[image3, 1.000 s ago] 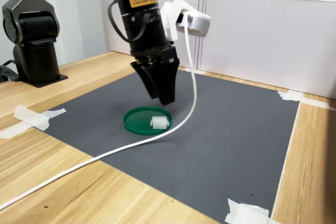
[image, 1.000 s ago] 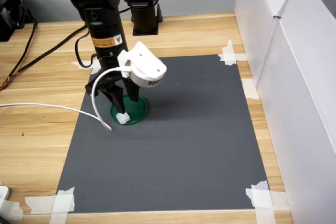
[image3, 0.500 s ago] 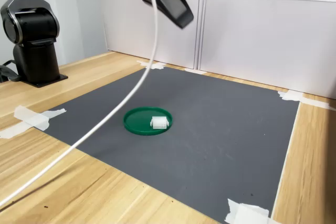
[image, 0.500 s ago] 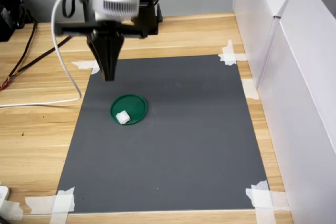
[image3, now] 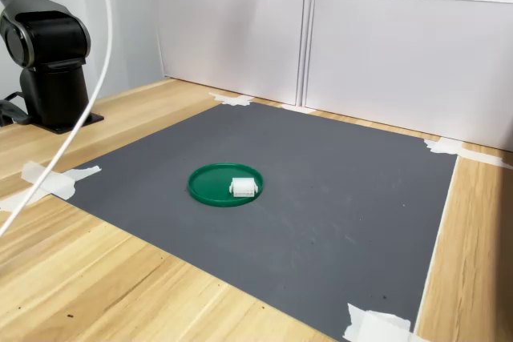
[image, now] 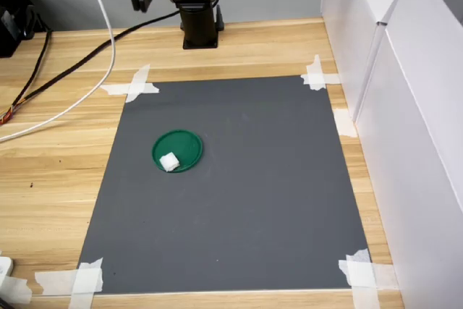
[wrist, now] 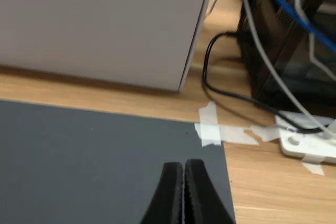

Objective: Grasp a white terminal and put it in the green lid.

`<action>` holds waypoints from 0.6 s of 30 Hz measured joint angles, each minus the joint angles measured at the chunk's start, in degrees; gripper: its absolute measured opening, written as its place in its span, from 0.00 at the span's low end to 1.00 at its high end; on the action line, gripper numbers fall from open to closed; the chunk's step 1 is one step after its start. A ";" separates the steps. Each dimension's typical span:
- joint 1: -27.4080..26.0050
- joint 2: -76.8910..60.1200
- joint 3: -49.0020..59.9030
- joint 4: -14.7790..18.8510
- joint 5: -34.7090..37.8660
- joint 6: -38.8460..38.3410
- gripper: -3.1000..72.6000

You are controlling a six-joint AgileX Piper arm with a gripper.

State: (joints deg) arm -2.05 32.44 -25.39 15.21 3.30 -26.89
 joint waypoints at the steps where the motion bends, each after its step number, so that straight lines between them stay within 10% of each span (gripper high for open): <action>1: 0.00 -1.78 1.00 0.30 0.00 0.04 0.02; 18: 0.00 -21.25 20.02 3.06 2.72 0.04 0.02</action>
State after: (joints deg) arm -2.05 11.19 -5.37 18.27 6.01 -26.85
